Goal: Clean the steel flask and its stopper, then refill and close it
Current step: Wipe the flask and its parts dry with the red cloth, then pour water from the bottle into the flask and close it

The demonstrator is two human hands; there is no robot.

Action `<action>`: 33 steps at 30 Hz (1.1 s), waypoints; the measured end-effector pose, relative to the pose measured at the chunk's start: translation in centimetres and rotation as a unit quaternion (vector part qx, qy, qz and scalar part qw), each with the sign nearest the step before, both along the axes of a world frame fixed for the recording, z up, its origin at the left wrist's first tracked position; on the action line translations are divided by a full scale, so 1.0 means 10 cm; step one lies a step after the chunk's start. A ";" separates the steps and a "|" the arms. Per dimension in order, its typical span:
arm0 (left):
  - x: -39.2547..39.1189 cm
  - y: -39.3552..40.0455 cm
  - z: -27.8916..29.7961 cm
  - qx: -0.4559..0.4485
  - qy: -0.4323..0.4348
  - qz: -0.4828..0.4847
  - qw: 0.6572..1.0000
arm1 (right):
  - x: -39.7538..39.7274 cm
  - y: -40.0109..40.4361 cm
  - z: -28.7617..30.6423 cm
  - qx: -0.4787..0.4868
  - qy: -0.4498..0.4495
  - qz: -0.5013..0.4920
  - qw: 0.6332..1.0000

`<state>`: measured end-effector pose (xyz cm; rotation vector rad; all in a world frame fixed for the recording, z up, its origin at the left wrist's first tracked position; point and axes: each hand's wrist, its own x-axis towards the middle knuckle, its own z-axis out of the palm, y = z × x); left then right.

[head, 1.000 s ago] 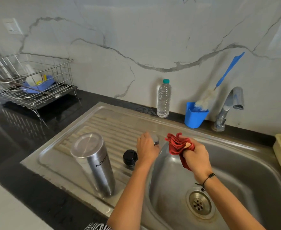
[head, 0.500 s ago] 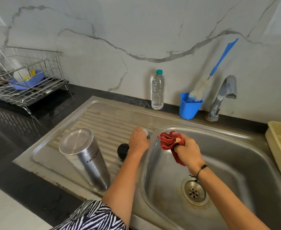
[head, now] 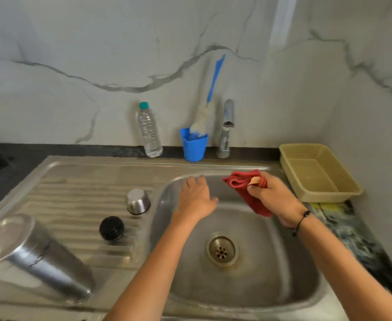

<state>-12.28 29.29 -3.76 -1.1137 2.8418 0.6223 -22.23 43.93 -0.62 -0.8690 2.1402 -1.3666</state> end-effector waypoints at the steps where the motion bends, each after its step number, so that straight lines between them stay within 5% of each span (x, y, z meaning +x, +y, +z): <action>1: -0.09 0.08 0.00 0.010 -0.011 -0.022 1.000 | -0.13 0.12 0.05 -0.023 -0.004 -0.017 1.000; 4: -0.38 0.32 0.01 0.029 -0.036 -0.079 0.996 | -0.54 0.42 0.28 -0.038 0.066 -0.076 0.994; 9: -0.82 0.62 0.01 0.042 -0.074 -0.155 0.984 | -1.35 0.71 0.36 0.131 0.207 -0.176 0.953; 17: -1.04 0.81 -0.05 0.039 -0.121 -0.154 0.980 | -1.91 0.50 -0.24 0.351 0.290 -0.069 0.888; 21: -0.97 0.85 -0.03 0.031 -0.122 -0.149 0.981 | -1.95 0.46 -0.32 0.506 0.240 0.055 0.827; 27: -0.70 0.85 0.10 0.019 -0.104 -0.128 0.986 | -1.73 0.45 -0.02 0.520 0.254 0.081 0.811; 30: -0.43 0.80 0.25 -0.007 -0.096 -0.104 0.990 | -1.28 0.32 0.08 0.459 0.348 0.089 0.812; 33: -0.04 0.72 0.54 -0.056 -0.101 -0.051 0.992 | -0.68 0.04 0.18 0.377 0.346 0.173 0.842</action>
